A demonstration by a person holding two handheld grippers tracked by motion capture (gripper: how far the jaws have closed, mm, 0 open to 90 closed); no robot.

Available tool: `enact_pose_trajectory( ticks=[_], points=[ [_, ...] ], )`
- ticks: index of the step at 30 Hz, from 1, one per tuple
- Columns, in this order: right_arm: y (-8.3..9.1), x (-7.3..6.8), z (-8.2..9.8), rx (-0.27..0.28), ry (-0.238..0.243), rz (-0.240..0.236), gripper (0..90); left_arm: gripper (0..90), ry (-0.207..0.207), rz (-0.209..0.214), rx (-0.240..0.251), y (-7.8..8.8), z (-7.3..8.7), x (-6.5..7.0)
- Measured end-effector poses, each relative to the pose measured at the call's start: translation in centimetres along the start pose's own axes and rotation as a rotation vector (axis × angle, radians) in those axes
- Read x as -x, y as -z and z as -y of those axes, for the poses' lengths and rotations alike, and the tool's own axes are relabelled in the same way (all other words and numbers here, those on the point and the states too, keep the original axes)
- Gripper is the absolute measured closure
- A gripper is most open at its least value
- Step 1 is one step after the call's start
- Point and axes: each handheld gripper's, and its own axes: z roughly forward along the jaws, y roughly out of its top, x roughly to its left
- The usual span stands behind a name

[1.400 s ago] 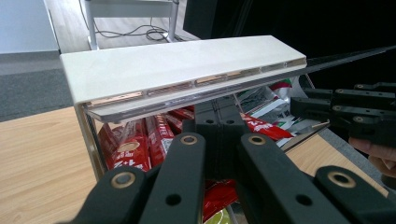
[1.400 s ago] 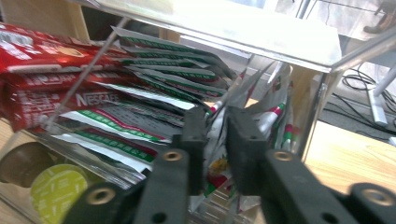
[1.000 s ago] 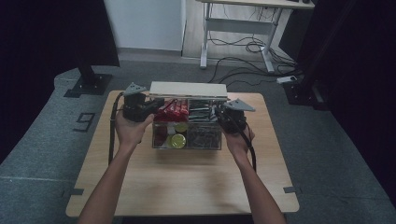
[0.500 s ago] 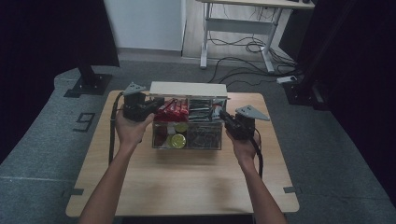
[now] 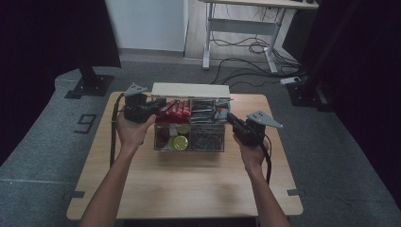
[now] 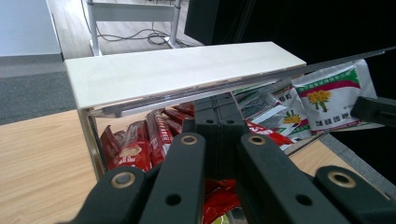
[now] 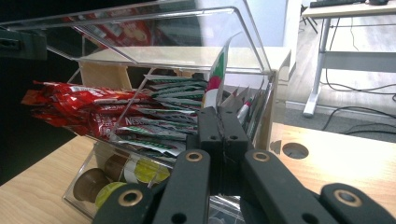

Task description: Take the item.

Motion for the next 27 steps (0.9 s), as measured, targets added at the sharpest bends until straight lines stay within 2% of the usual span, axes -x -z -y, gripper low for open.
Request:
enact_pose_trajectory(
  ticks=[12,27],
  points=[
    [1.9,0.6,0.1,0.065,-0.009,0.005,89.6,90.0,0.000,-0.001,-0.003,-0.2,0.0,0.1],
    [3.7,1.6,-0.1,0.097,-0.028,0.001,89.6,90.0,-0.001,-0.004,-0.007,-0.3,-0.1,0.1]
  ],
)
